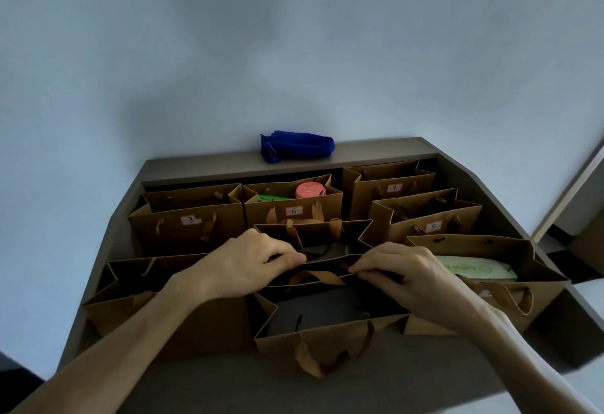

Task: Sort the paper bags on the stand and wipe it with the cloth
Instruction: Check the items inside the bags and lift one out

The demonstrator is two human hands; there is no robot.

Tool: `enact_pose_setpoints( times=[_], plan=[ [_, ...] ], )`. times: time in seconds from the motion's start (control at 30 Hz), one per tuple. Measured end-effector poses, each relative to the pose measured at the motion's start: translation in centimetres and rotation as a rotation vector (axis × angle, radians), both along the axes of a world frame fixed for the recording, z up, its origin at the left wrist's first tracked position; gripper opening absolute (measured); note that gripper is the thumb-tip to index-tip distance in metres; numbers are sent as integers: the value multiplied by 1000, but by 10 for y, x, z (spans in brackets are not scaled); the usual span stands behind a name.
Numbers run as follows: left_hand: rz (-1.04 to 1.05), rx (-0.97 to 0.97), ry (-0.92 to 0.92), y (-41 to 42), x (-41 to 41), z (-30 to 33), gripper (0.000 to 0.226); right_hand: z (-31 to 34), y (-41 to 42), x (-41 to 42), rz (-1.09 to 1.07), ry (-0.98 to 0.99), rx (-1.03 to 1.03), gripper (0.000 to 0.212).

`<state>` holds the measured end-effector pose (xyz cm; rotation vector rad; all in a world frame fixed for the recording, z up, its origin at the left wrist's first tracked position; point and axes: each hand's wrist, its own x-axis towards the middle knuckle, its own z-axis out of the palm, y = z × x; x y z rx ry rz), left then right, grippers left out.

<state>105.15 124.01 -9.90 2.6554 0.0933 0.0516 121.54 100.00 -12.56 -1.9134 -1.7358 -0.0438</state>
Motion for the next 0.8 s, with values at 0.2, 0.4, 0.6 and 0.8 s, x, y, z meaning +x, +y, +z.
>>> enact_pose_setpoints(
  times=[0.2, 0.4, 0.6, 0.8],
  plan=[
    [40, 29, 6, 6, 11, -2, 39, 18, 30, 15, -76, 4, -15, 22],
    [22, 152, -28, -6, 5, -6, 29, 48, 92, 47, -187, 33, 10, 19],
    [14, 166, -86, -11, 0, -9, 29, 38, 153, 85, -258, -24, -224, 18],
    [15, 150, -137, -7, -1, -14, 29, 38, 165, 88, -229, -77, -321, 20]
  ],
)
